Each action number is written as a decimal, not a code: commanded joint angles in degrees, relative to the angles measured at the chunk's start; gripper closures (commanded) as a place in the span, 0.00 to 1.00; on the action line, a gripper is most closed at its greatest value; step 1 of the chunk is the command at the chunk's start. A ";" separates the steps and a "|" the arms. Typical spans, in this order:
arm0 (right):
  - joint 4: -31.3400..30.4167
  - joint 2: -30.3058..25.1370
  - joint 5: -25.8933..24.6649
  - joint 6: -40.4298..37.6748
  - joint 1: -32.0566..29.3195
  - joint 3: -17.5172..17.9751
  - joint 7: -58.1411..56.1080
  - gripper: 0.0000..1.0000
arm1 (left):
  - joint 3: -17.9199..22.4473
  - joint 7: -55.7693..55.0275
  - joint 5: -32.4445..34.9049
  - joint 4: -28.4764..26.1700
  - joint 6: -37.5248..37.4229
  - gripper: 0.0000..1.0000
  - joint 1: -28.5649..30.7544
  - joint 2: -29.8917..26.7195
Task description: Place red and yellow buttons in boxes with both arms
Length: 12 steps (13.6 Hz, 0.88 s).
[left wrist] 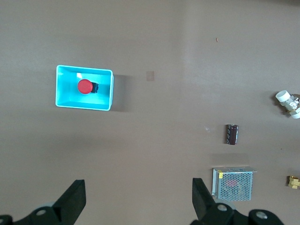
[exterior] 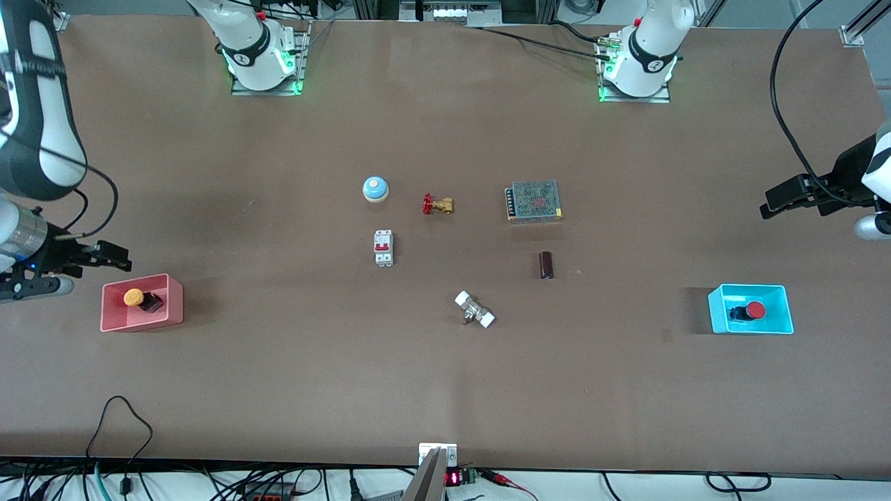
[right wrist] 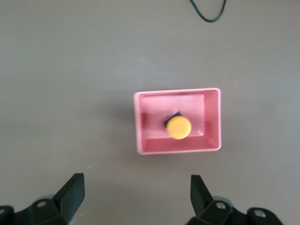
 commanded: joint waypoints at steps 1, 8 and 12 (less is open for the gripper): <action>3.88 -4.35 0.22 -7.69 3.50 1.80 8.58 0.00 | -0.41 0.44 1.03 -0.71 -1.00 0.00 0.20 -1.37; 9.35 -6.38 1.45 -15.88 6.94 4.27 11.86 0.00 | -0.50 0.61 1.12 -0.71 -1.53 0.00 0.11 -1.64; 8.92 -7.42 1.63 -17.46 6.94 4.10 12.74 0.00 | -0.50 0.70 1.20 -0.71 -1.70 0.00 0.11 -1.64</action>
